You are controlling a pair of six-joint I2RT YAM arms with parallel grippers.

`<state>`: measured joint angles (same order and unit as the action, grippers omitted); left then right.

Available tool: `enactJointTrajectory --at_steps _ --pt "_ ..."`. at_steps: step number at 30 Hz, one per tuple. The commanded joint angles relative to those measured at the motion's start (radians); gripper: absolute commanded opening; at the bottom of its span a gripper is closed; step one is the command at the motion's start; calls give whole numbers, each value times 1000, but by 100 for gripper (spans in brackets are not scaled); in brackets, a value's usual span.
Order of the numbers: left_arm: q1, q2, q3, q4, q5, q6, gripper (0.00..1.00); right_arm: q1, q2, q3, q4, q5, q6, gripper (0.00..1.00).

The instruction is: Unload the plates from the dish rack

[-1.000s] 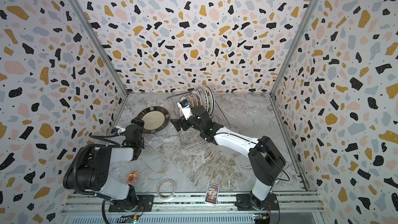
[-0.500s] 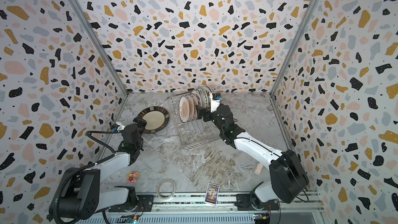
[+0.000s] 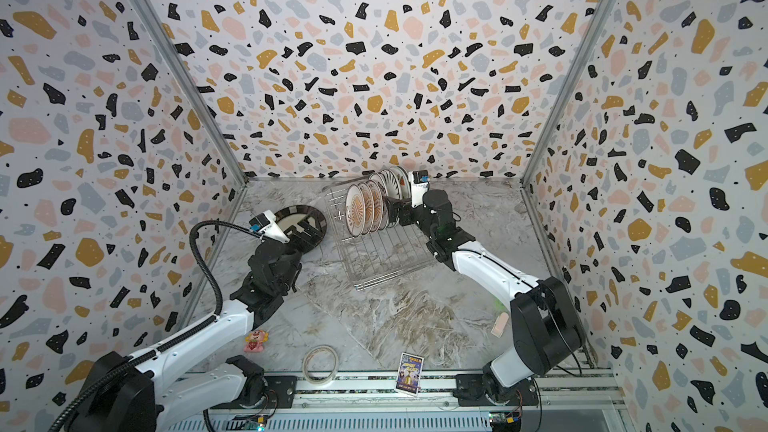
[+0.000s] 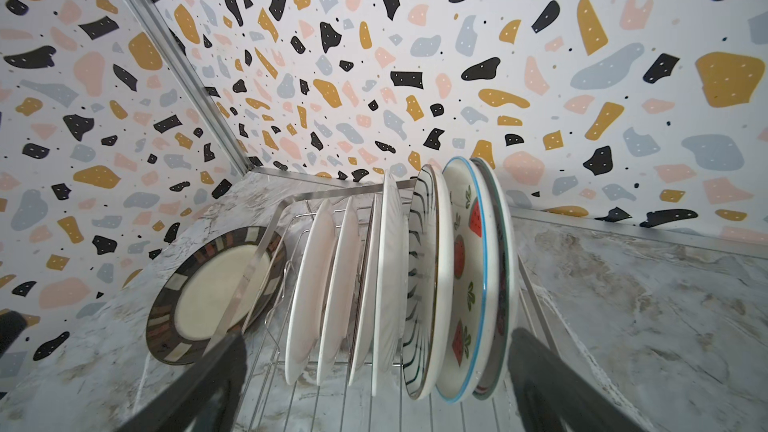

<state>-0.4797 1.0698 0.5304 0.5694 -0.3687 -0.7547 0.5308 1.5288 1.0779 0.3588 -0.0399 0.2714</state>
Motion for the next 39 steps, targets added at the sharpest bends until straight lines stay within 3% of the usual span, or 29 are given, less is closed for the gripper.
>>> enactJointTrajectory --at_steps 1,6,9,12,16,20,24,29,39 --pt "-19 -26 11 64 94 102 100 -5 3 48 0 -23 -25 99" --pt "-21 -2 -26 264 374 139 100 -6 52 126 -55 22 -23 94" --pt "-30 32 -20 322 445 118 100 -8 83 177 -99 47 -26 88" --pt "-50 48 -14 342 444 118 100 -11 117 219 -130 43 -31 80" --pt "-94 65 13 319 420 145 100 -18 175 294 -189 52 -40 61" --pt "-124 102 40 317 427 139 100 -22 229 358 -236 81 -52 50" --pt "-162 103 33 309 349 166 100 -22 270 396 -268 119 -63 45" --pt "-168 143 54 340 412 145 100 -25 307 431 -289 117 -73 37" --pt "-172 169 57 349 405 141 100 -26 362 464 -307 130 -75 28"
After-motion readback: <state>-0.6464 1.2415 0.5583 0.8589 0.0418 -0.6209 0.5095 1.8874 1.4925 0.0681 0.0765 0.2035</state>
